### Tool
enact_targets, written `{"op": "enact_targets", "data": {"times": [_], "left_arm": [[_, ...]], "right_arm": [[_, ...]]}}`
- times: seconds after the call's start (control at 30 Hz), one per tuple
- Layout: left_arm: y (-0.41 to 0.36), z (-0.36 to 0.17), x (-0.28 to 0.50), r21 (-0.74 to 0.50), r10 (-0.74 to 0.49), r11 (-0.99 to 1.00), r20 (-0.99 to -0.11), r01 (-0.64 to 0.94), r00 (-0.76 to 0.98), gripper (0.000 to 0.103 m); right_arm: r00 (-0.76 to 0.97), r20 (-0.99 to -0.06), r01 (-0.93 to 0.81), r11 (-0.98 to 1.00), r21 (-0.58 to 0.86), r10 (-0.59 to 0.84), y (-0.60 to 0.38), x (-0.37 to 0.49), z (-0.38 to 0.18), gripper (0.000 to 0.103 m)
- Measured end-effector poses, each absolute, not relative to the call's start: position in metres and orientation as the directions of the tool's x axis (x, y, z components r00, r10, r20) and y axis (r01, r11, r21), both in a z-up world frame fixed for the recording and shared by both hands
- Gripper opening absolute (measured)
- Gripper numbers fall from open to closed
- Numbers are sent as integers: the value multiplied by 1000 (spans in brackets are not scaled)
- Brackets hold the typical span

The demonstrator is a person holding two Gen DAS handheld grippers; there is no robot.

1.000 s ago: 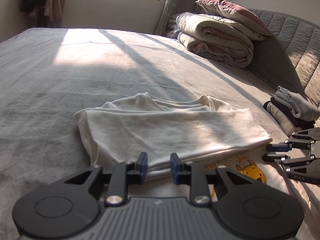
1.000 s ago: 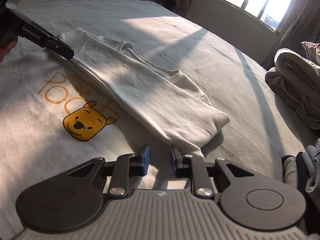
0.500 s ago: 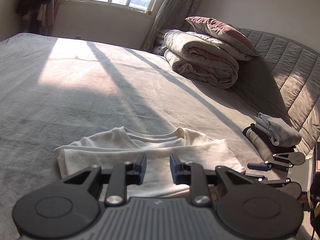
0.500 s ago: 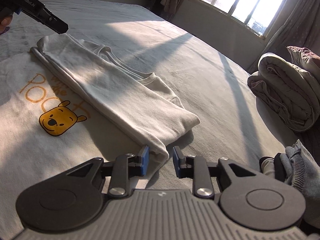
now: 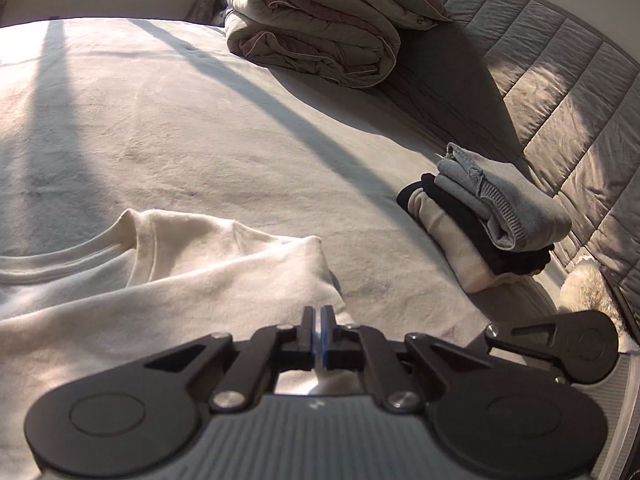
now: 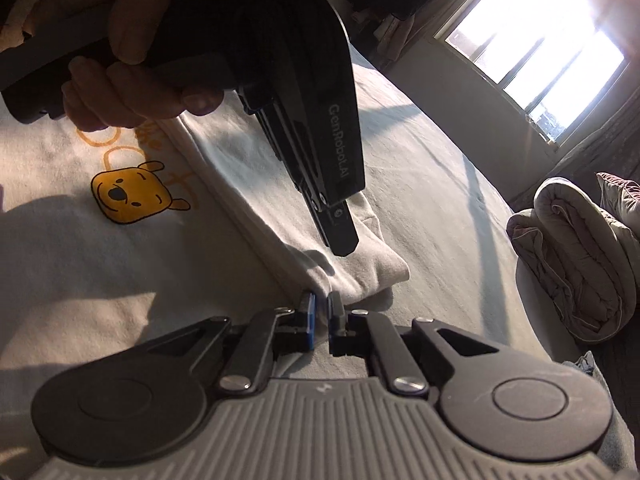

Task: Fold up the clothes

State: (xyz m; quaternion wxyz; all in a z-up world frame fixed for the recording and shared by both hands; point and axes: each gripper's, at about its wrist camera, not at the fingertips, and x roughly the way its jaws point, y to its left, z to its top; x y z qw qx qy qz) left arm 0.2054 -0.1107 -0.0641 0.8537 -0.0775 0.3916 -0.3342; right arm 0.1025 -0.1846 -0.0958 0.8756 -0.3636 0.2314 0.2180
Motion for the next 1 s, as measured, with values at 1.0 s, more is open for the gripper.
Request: {"op": "enact_targets", "data": {"times": [1.0], "left_arm": [[124, -77, 163, -170, -183, 980, -547, 106, 817, 5]], "right_arm": [[780, -578, -379, 916, -131, 240, -199, 159, -103, 31]]}}
